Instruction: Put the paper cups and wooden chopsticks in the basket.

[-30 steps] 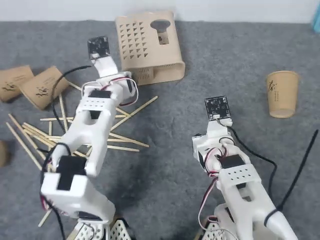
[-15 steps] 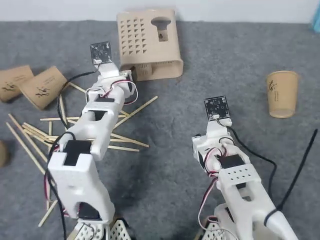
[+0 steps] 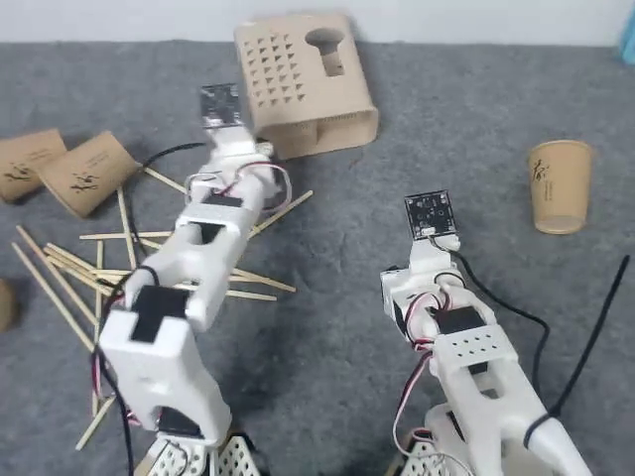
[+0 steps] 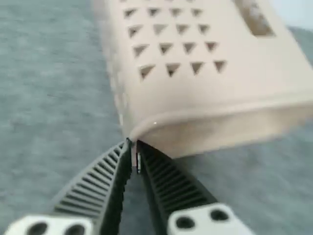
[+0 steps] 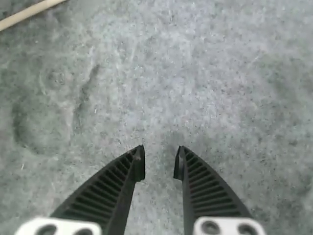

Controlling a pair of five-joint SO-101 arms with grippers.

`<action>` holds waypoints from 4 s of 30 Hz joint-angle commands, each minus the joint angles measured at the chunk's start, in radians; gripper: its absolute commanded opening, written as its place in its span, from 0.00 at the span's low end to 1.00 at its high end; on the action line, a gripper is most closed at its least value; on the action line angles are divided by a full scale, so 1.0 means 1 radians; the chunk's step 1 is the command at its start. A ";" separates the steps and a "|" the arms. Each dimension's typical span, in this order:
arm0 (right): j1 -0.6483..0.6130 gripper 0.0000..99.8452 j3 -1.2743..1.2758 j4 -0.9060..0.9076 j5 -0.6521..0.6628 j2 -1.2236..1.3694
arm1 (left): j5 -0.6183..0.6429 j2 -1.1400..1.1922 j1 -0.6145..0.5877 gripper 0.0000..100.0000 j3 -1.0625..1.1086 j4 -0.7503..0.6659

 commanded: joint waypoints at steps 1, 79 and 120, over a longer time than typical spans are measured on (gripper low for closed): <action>-0.001 0.12 -0.060 -0.019 0.015 0.001 | -0.008 -0.245 0.110 0.01 0.068 0.057; 0.004 0.12 -0.055 -0.045 0.172 0.002 | -1.042 0.253 0.249 0.01 -0.386 -0.080; 0.263 0.12 0.127 0.303 0.083 -0.789 | -1.180 -1.014 0.292 0.02 0.941 0.089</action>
